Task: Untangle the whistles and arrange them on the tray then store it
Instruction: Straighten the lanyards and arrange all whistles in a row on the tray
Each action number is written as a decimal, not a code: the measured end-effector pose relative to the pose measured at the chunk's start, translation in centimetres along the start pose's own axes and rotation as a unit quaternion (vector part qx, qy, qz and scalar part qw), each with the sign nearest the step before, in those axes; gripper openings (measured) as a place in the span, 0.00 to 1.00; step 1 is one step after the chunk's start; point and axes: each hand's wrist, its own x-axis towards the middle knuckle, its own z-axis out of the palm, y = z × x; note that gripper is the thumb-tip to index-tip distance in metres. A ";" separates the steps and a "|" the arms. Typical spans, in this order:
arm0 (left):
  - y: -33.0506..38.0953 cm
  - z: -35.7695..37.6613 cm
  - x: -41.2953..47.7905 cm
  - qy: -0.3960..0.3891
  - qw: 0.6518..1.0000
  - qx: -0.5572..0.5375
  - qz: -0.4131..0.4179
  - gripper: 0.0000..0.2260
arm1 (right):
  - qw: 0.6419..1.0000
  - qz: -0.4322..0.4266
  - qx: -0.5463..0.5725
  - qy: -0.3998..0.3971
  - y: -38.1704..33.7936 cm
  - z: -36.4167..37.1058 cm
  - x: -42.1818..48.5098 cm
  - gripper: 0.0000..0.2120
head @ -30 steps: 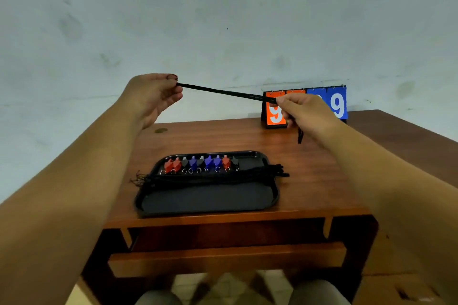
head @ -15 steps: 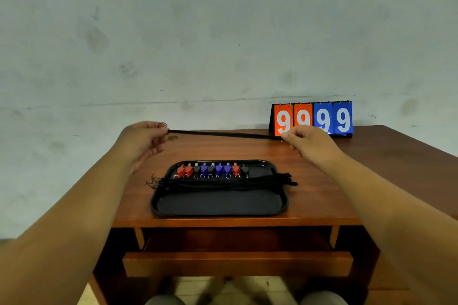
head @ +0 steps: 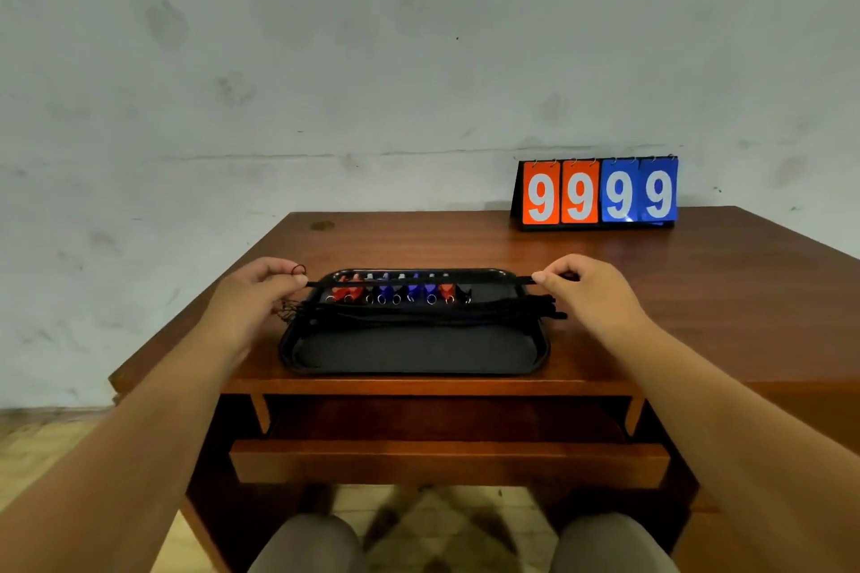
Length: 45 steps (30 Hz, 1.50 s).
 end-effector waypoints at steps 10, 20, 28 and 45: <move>-1.9 1.0 -1.7 0.028 0.999 0.015 0.021 0.05 | 0.997 -0.048 -0.046 0.026 1.4 2.0 -1.0 0.05; -3.1 0.4 -0.7 0.040 0.999 0.006 0.001 0.12 | 0.996 -0.059 -0.051 0.048 2.3 2.2 -0.8 0.07; -3.8 -0.4 -0.2 0.101 0.994 -0.012 -0.028 0.07 | 0.997 0.028 -0.018 0.070 2.2 2.1 -0.6 0.19; -1.7 0.7 -2.5 0.102 0.993 0.066 -0.002 0.09 | 0.994 0.036 -0.005 0.101 1.3 1.6 -1.4 0.16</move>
